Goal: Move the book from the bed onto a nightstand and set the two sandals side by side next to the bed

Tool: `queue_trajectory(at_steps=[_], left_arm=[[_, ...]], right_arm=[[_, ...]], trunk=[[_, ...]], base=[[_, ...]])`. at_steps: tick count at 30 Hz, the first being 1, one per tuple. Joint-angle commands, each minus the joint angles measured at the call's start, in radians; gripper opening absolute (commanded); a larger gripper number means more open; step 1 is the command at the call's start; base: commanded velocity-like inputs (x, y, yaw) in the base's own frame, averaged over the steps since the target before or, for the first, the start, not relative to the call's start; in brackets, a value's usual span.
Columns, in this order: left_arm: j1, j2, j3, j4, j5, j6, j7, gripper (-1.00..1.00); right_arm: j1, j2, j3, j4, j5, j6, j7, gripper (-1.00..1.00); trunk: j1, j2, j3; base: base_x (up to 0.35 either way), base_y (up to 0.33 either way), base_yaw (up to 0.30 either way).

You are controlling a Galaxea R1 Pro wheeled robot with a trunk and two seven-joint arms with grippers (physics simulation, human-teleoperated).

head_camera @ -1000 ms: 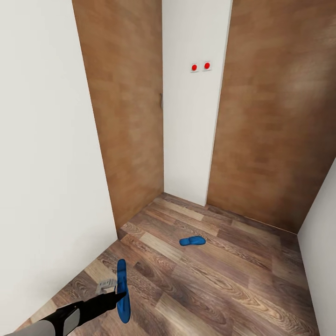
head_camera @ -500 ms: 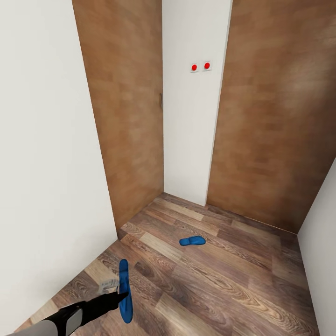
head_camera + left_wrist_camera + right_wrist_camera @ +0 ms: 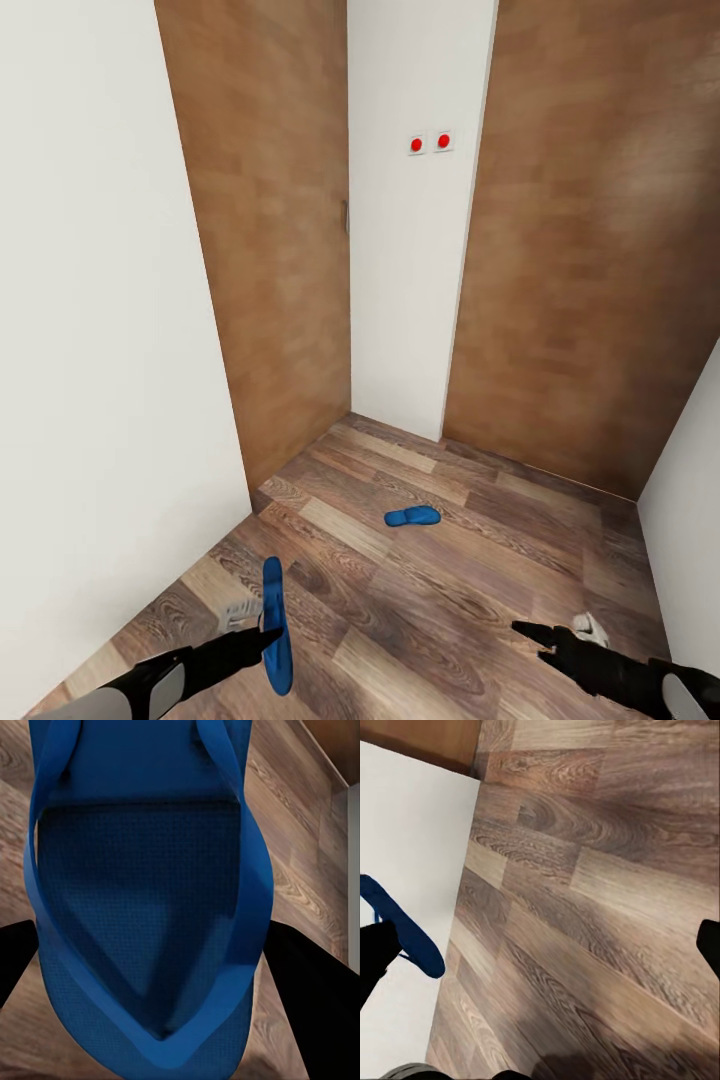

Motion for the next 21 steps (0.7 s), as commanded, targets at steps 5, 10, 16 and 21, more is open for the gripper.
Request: queue_trajectory(at_steps=[5, 10, 16, 21], left_arm=[[0.002, 0.0, 0.004, 0.001, 0.0, 0.002, -0.004, -1.0], [0.003, 0.0, 0.004, 0.001, 0.0, 0.002, -0.004, -1.0], [0.003, 0.0, 0.004, 0.001, 0.0, 0.002, -0.004, -1.0], [0.004, 0.0, 0.004, 0.001, 0.0, 0.002, -0.004, -1.0]], right_arm=[[-0.004, -0.008, -0.02, 0.007, -0.103, 0.023, 0.139, 1.0], [-0.005, -0.011, -0.021, 0.008, -0.116, 0.024, 0.241, 1.0], [-0.004, -0.011, -0.019, 0.01, -0.041, 0.013, 0.256, 1.0], [-0.004, -0.009, -0.023, 0.009, 0.146, -0.032, 0.254, 1.0]], trunk=[[0.0, 0.0, -0.001], [0.0, 0.0, -0.001], [0.0, 0.0, -0.001], [0.0, 0.0, -0.001]], base=[[0.0, 0.0, 0.0], [0.0, 0.0, 0.0], [0.082, 0.0, 0.0], [0.293, -0.003, 0.0]])
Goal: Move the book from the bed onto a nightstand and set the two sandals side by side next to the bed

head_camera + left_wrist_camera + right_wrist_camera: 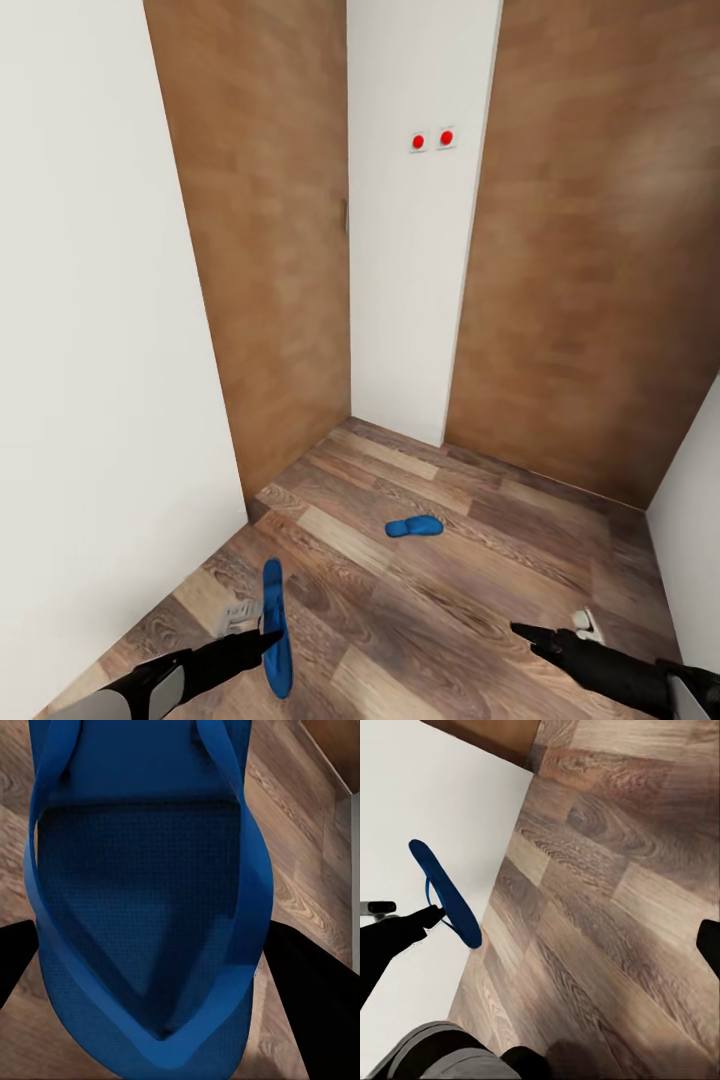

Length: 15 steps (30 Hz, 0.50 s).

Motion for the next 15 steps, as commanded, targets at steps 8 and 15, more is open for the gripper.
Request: queue_trajectory(at_steps=[8, 15], left_arm=[[0.0, 0.0, 0.005, 0.001, 0.0, 0.002, -0.004, -1.0], [0.0, 0.0, 0.005, 0.001, 0.0, 0.002, -0.004, -1.0]], right_arm=[[0.0, 0.003, -0.003, -0.001, 0.017, -0.022, 0.001, 1.0], [0.0, 0.006, -0.003, -0.002, 0.018, -0.022, 0.002, 1.0]], trunk=[[0.0, 0.0, -0.001], [0.0, 0.0, -0.001]], base=[[0.296, -0.082, 0.0], [0.277, -0.173, 0.0]])
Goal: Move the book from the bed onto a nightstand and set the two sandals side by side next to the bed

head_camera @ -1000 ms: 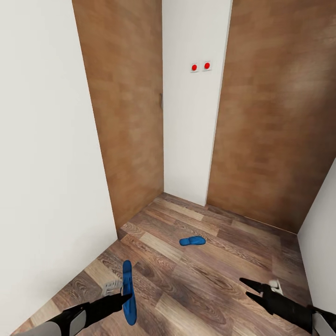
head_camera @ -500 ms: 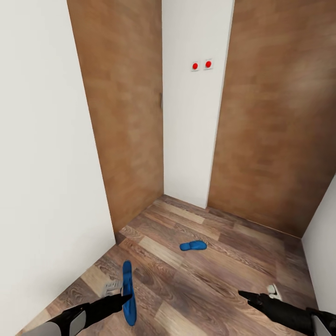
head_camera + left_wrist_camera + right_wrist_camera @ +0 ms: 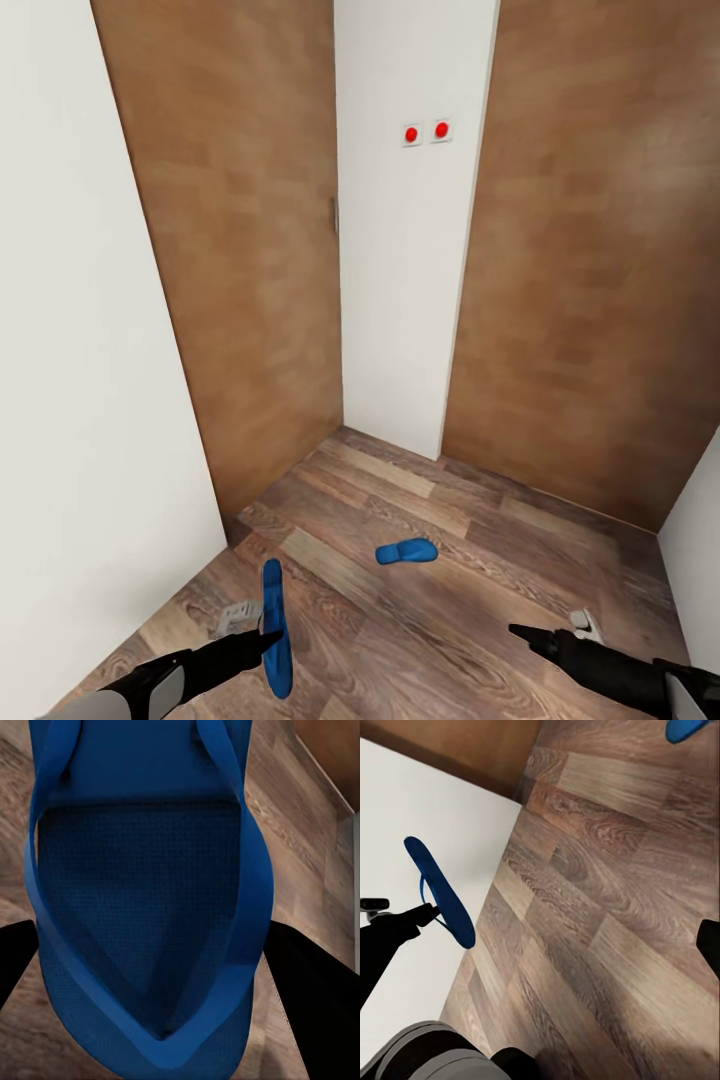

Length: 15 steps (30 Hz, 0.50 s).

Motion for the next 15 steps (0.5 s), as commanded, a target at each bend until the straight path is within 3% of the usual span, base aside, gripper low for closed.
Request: queue_trajectory(at_steps=[1, 11, 15], left_arm=[[-0.001, 0.0, 0.005, 0.001, 0.001, 0.002, -0.004, -1.0], [-0.001, 0.0, 0.005, 0.001, 0.001, 0.002, -0.004, -1.0], [-0.001, 0.0, 0.005, 0.001, 0.001, 0.002, -0.004, -1.0]], right_arm=[[0.0, 0.0, 0.0, 0.0, -0.005, 0.007, 0.001, 1.0], [0.0, 0.0, 0.0, 0.0, -0.004, 0.007, 0.001, 1.0], [0.0, 0.0, 0.0, -0.001, -0.004, 0.007, 0.002, 1.0]], trunk=[[0.0, 0.0, -0.001], [0.0, 0.0, -0.001], [0.0, 0.0, -0.001]], base=[[0.203, -0.15, 0.0], [0.059, -0.038, 0.0], [0.189, -0.102, 0.0]])
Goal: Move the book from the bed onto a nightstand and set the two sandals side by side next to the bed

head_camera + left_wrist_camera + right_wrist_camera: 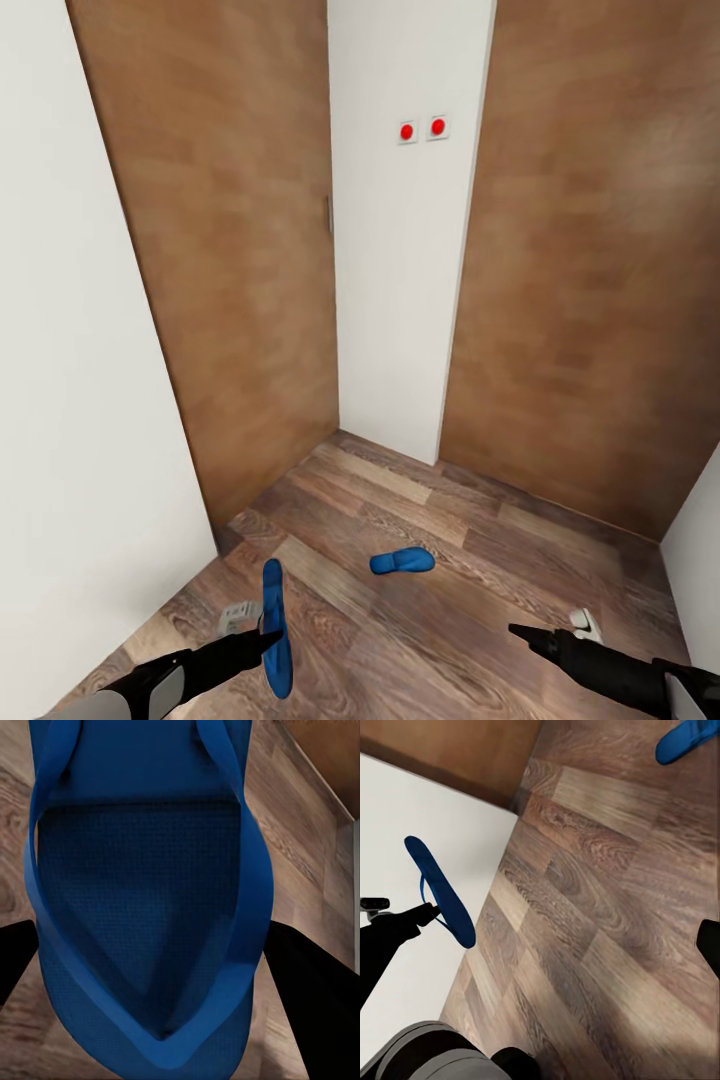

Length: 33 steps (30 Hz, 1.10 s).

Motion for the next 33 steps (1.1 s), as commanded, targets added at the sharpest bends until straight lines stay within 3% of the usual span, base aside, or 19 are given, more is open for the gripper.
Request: queue_trajectory(at_steps=[1, 13, 28, 33], left_arm=[[-0.001, 0.0, 0.004, 0.001, 0.0, 0.002, -0.004, -1.0], [-0.001, 0.0, 0.004, 0.001, 0.0, 0.002, -0.004, -1.0], [-0.001, 0.0, 0.004, 0.001, 0.0, 0.002, -0.004, -1.0], [-0.001, 0.0, 0.004, 0.001, 0.0, 0.002, -0.004, -1.0]], right_arm=[[0.0, 0.0, 0.0, 0.0, -0.005, 0.007, 0.0, 1.0], [0.0, 0.0, 0.0, 0.0, -0.005, 0.007, 0.001, 1.0], [0.0, 0.0, 0.0, 0.0, -0.005, 0.007, 0.001, 1.0], [0.0, 0.0, 0.0, 0.0, -0.005, 0.007, 0.0, 1.0]], trunk=[[0.0, 0.0, -0.001], [0.0, 0.0, -0.001], [0.0, 0.0, -0.001], [0.0, 0.0, -0.001]], base=[[0.244, -0.149, 0.0], [0.176, -0.112, 0.014], [0.005, -0.005, 0.258], [0.079, -0.183, 0.158]])
